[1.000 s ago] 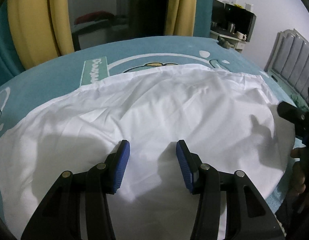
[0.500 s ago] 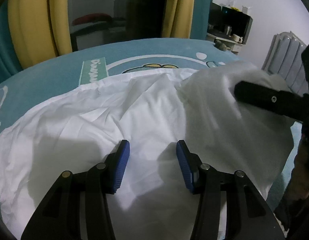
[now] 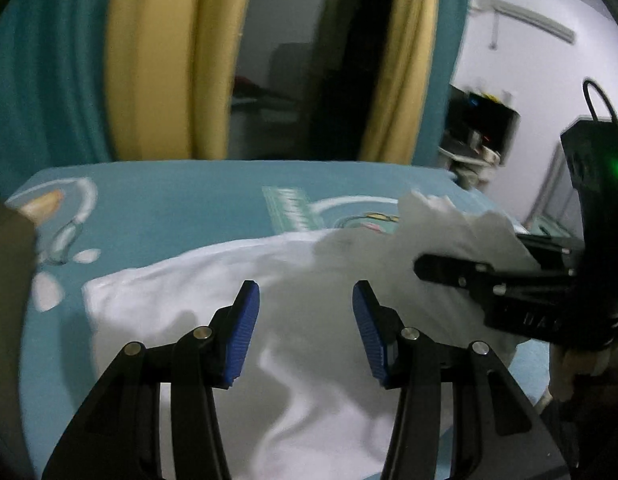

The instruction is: Fold large clothes

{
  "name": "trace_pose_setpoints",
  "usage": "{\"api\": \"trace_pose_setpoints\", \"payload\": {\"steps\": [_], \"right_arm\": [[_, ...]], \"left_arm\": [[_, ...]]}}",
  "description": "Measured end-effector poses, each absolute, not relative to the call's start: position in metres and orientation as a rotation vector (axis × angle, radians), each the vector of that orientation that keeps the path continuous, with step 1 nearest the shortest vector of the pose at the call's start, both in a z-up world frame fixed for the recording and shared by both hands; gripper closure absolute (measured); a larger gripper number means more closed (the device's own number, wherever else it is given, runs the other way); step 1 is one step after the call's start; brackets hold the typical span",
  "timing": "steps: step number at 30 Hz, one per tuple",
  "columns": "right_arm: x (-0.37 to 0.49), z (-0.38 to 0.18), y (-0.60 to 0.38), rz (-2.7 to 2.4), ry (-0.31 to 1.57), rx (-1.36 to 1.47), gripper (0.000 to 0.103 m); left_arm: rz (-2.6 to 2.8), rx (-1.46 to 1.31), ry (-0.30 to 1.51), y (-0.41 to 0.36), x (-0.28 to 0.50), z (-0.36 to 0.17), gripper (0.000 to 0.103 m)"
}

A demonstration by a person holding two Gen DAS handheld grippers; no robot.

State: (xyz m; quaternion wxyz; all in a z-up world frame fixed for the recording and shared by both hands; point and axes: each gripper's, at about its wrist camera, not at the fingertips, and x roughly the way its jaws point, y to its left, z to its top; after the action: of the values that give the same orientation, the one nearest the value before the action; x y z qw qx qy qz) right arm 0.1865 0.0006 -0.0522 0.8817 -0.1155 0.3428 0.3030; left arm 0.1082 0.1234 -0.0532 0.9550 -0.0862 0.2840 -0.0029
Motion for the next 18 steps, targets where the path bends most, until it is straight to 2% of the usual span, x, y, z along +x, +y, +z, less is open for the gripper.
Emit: {"api": "trace_pose_setpoints", "payload": {"steps": [11,18], "right_arm": [[0.166,-0.075,0.087,0.749,0.789,-0.42,0.061],[0.138,-0.084,0.14,1.115,0.877,-0.357,0.058]], "left_arm": [[0.216,-0.19,0.592,0.208,0.07,-0.075,0.052],[0.305,-0.226,0.602,0.249,0.038,-0.079,0.052]]}}
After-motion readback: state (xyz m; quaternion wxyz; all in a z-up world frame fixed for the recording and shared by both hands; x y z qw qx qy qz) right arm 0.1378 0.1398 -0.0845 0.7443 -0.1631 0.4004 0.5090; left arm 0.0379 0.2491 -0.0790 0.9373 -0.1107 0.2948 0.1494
